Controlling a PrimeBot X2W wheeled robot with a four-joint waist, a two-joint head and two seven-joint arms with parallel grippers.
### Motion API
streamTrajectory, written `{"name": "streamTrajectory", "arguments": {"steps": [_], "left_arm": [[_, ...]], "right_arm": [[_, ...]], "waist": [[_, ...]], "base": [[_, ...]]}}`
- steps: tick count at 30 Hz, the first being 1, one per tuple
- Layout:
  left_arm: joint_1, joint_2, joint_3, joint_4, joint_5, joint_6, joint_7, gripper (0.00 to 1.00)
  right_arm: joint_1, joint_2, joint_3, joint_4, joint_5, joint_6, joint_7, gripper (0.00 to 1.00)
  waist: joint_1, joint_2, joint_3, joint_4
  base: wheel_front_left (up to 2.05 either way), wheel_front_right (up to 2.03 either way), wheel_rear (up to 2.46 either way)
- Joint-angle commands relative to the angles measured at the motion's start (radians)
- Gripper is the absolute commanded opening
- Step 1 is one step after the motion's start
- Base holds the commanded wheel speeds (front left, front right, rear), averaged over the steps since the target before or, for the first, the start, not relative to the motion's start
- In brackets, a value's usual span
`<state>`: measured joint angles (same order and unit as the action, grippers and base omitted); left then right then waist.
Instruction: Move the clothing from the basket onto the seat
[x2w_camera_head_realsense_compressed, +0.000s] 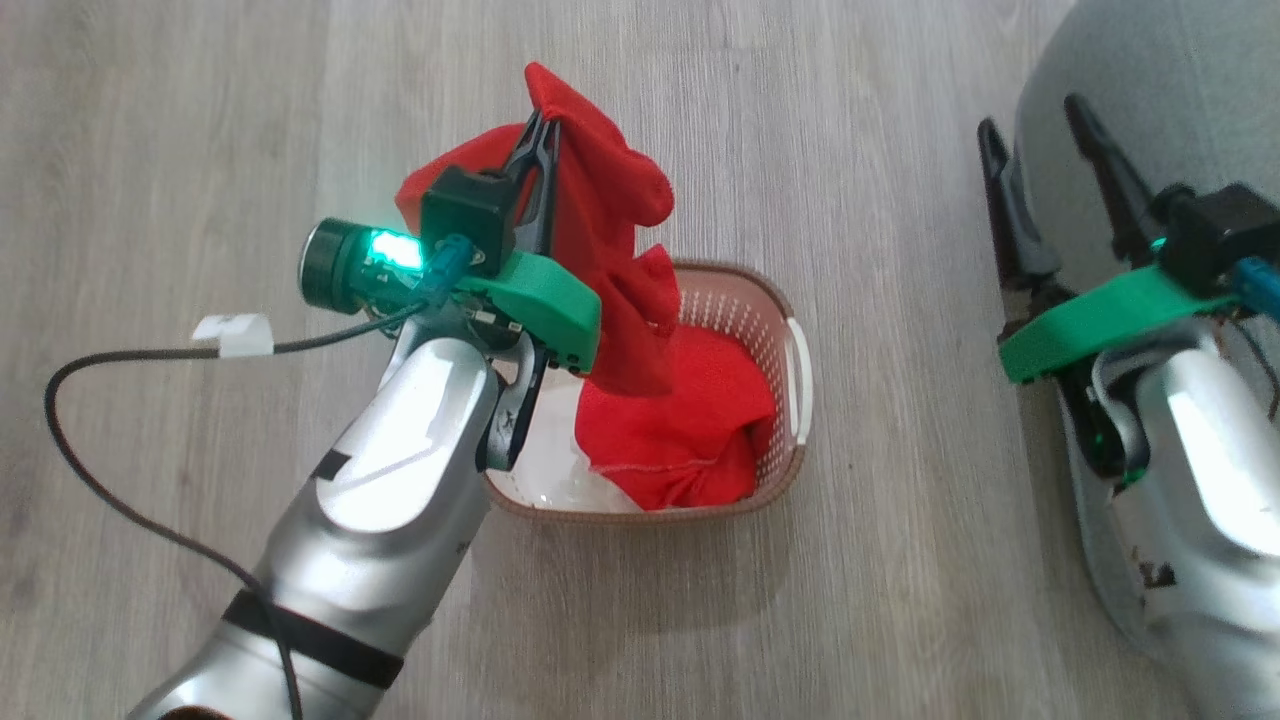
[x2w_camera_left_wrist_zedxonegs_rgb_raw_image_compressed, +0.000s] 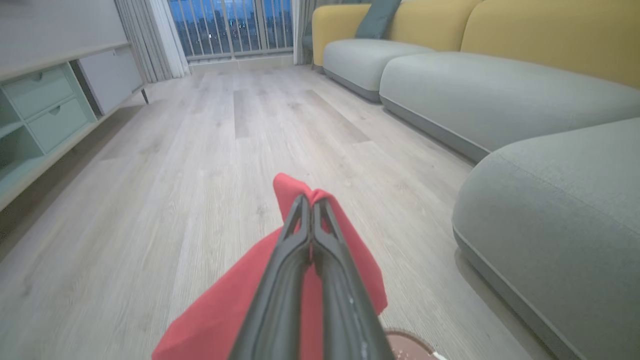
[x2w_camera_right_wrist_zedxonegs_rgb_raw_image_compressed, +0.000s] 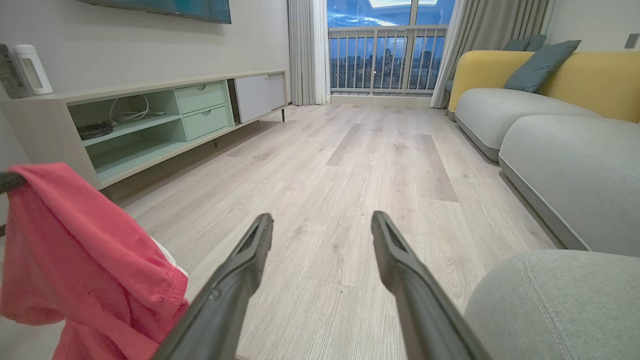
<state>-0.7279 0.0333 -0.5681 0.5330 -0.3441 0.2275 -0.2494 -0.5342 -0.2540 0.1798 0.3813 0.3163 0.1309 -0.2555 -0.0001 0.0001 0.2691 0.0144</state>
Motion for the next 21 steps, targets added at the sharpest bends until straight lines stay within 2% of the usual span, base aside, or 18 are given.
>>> {"name": "streamTrajectory", "arguments": {"steps": [1, 12, 21], "left_arm": [[-0.021, 0.017, 0.039, -0.045, 0.011, -0.003, -0.012, 0.0], [-0.031, 0.017, 0.056, -0.224, 0.072, -0.026, -0.012, 0.0], [-0.051, 0.017, 0.067, -0.301, 0.099, -0.038, -0.012, 0.0]], "right_arm": [[0.009, 0.003, 0.014, -0.025, -0.01, 0.0, -0.006, 1.0], [0.084, 0.032, -0.002, 0.001, -0.02, 0.0, -0.006, 1.0], [0.1, 0.038, 0.01, 0.009, -0.022, 0.0, -0.006, 1.0]], "waist": [[0.0001, -0.0001, -0.029, 0.007], [0.0001, -0.0001, -0.096, 0.013], [0.0001, -0.0001, -0.11, 0.014]], "base": [[0.0, 0.0, 0.0], [0.0, 0.0, 0.0], [0.0, 0.0, 0.0]]}}
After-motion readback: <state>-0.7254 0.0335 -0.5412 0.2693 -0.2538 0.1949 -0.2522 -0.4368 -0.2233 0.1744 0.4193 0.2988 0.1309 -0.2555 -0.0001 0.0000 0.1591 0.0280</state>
